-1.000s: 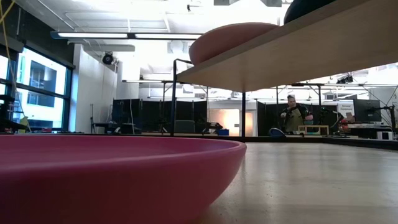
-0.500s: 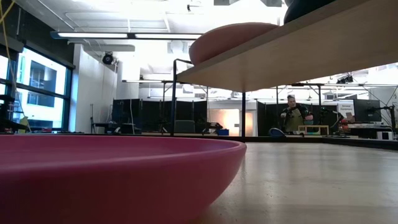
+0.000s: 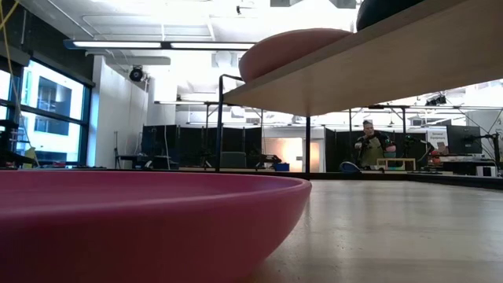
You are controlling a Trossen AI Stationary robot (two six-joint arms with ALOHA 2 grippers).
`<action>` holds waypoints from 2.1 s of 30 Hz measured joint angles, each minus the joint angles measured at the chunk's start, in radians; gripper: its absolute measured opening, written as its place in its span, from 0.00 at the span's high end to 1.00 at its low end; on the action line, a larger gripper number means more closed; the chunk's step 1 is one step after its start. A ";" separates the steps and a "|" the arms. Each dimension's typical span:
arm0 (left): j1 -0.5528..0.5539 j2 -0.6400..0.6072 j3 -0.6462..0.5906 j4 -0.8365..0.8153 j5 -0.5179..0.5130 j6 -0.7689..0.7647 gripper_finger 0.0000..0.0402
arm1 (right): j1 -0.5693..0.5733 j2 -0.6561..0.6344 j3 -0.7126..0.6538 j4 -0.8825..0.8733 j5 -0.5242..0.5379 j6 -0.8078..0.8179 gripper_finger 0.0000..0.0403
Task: Place and stack plates onto a shelf
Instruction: Stack the dark pink plate on the black plate
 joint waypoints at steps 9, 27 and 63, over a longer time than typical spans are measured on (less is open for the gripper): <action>-0.001 -0.035 0.004 0.001 0.058 0.100 0.65 | 0.000 -0.039 0.097 -0.037 0.050 -0.026 0.39; -0.149 -0.053 -0.382 0.508 0.049 0.089 0.65 | 0.119 -0.124 -0.060 0.338 0.497 -0.191 0.39; 0.068 -0.054 -0.554 0.834 0.204 0.073 0.65 | -0.317 -0.320 -0.318 0.921 0.171 -0.545 0.39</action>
